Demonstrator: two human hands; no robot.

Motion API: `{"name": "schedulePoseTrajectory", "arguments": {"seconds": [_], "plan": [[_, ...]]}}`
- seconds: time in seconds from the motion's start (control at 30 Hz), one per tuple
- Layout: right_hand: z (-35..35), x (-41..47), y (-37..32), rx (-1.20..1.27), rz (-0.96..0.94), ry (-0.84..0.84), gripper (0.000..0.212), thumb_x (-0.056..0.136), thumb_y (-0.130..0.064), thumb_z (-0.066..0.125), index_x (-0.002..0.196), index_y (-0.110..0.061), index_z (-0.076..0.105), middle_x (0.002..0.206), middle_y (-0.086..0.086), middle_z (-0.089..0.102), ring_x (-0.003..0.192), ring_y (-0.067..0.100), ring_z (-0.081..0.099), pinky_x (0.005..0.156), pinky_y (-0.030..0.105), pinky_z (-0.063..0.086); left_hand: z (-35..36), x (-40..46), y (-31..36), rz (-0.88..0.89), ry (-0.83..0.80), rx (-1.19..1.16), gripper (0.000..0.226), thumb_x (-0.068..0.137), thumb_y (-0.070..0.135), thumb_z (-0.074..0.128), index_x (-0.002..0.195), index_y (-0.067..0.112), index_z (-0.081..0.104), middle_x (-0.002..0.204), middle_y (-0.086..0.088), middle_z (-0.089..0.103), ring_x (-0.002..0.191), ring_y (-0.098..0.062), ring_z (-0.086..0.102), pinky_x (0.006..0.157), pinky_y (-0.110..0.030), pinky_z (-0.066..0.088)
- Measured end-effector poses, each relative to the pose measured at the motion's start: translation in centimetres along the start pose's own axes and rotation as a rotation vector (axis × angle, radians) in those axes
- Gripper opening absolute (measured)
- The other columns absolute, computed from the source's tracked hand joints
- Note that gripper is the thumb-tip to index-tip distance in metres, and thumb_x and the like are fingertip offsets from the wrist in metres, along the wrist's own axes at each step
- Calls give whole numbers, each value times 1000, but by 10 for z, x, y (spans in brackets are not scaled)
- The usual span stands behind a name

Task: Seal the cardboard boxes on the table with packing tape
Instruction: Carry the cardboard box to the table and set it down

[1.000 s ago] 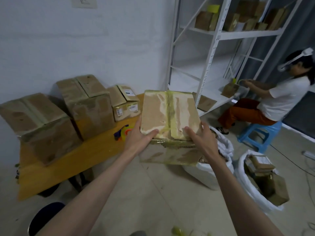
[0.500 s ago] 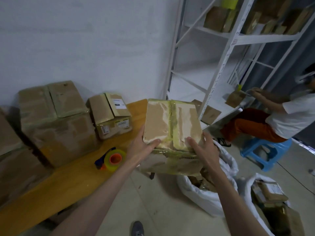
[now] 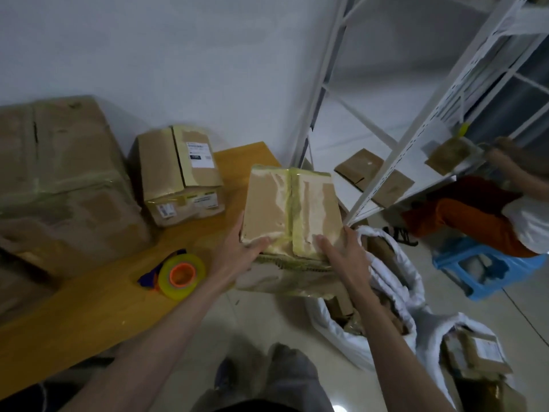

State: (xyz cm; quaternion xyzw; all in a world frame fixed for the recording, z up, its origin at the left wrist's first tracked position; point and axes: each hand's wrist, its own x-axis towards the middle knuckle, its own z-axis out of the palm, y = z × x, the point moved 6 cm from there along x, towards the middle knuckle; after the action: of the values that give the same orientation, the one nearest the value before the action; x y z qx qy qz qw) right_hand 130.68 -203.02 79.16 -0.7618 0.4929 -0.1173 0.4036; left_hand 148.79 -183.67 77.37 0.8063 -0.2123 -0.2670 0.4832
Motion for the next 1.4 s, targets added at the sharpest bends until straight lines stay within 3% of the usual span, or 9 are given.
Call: {"name": "schedulePoseTrajectory", "arguments": {"seconds": [0.2, 0.27, 0.33, 0.57, 0.7, 0.9, 1.0, 1.17, 1.4], "plan": [[22, 84, 13, 21, -17, -147, 82, 88, -62, 67, 154, -25, 35, 146, 4, 53, 133, 31, 52, 104, 44, 43, 27, 48, -21, -147, 75, 19, 94, 77, 69, 65, 153, 56, 10, 146, 27, 46, 127, -13, 52, 91, -28, 52], [30, 109, 19, 31, -19, -205, 84, 87, -62, 69, 154, -26, 34, 147, 2, 53, 134, 29, 52, 107, 45, 43, 37, 58, -23, -192, 103, 20, 88, 87, 55, 67, 155, 52, 11, 138, 27, 47, 112, -8, 53, 69, -5, 47], [38, 133, 22, 30, -29, -257, 87, 85, -64, 70, 155, -26, 33, 148, 1, 52, 135, 28, 50, 110, 47, 42, 46, 70, -26, -227, 130, 26, 86, 91, 48, 67, 157, 47, 11, 136, 22, 52, 105, -4, 49, 55, -5, 38], [65, 193, 24, 25, -142, -373, 85, 84, -66, 70, 152, -29, 36, 142, -2, 56, 129, 25, 55, 107, 47, 46, 68, 89, -47, -246, 227, -77, 85, 92, 43, 68, 157, 45, 14, 146, 12, 52, 130, -16, 50, 101, -32, 46], [79, 205, 33, 17, -185, -450, 82, 90, -52, 71, 155, -20, 32, 141, 2, 55, 126, 24, 56, 96, 33, 46, 90, 86, -59, -233, 261, -149, 85, 93, 33, 71, 159, 34, 17, 147, 10, 48, 128, -12, 52, 83, -10, 50], [86, 218, 52, 12, -212, -501, 81, 92, -48, 71, 156, -20, 29, 138, -2, 54, 126, 21, 54, 101, 36, 47, 110, 87, -76, -266, 290, -149, 97, 81, 60, 73, 155, 47, 12, 146, 14, 46, 127, -15, 53, 100, -46, 53], [88, 228, 57, -24, -201, -534, 83, 94, -45, 70, 158, -20, 24, 147, 2, 49, 131, 23, 51, 101, 36, 44, 120, 93, -75, -276, 228, -116, 105, 80, 62, 71, 157, 43, 2, 151, 10, 42, 130, -19, 52, 102, -45, 52], [96, 247, 67, -69, -208, -555, 96, 87, -66, 62, 161, -26, 16, 160, 4, 37, 143, 27, 42, 112, 52, 41, 128, 109, -75, -327, 163, -33, 106, 91, 43, 70, 158, 33, -11, 158, -1, 36, 129, -25, 52, 101, -36, 48], [101, 256, 65, -179, -223, -603, 89, 97, -54, 58, 162, -21, 6, 163, 14, 24, 142, 40, 39, 110, 57, 40, 121, 115, -73, -358, 133, 99, 109, 87, 50, 71, 158, 32, -10, 152, -8, 43, 130, -32, 51, 103, -41, 47]]}}
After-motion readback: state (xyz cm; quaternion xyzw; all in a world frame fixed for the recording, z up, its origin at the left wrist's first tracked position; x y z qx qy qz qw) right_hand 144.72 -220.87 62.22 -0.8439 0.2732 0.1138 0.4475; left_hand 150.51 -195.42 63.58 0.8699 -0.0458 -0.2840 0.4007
